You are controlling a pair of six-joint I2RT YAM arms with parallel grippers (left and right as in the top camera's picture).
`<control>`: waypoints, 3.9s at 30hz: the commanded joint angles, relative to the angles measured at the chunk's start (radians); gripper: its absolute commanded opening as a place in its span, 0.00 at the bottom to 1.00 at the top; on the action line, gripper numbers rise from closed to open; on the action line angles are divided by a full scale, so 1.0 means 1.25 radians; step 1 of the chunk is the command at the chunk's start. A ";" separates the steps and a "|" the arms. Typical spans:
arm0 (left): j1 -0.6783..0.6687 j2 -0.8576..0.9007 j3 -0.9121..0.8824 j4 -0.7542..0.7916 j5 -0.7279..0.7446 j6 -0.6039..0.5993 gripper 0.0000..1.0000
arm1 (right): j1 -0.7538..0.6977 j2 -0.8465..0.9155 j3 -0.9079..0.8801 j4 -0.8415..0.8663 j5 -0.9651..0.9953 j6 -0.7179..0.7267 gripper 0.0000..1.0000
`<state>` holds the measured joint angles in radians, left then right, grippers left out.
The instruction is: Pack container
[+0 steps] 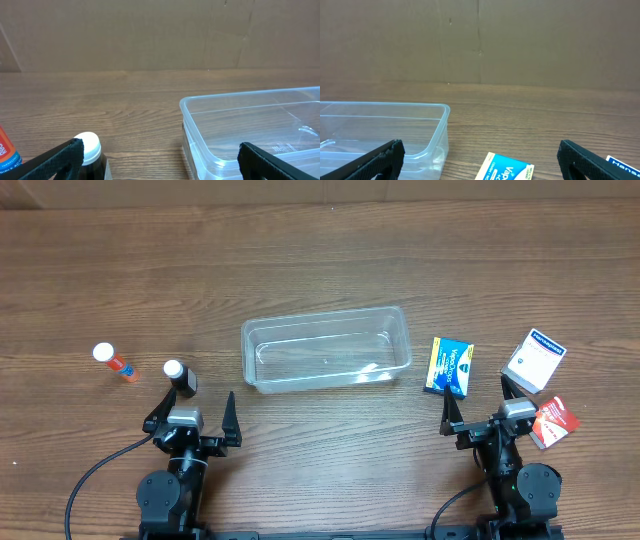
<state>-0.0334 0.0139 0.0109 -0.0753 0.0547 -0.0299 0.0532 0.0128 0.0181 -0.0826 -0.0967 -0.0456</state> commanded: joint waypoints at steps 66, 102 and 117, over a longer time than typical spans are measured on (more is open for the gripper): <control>-0.005 -0.007 0.051 -0.023 -0.005 -0.085 1.00 | 0.004 -0.007 0.017 -0.002 0.004 0.140 1.00; 0.137 1.364 1.181 -0.929 -0.067 -0.047 1.00 | -0.080 0.883 0.912 -0.809 -0.017 0.186 1.00; 0.136 1.521 1.182 -0.935 -0.070 -0.051 0.66 | -0.080 0.934 0.912 -0.804 -0.017 0.186 1.00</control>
<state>0.1345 1.9167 1.4712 -1.2411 -0.0345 -0.0971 -0.0452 1.1831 1.1267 -1.0920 -0.1081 0.1898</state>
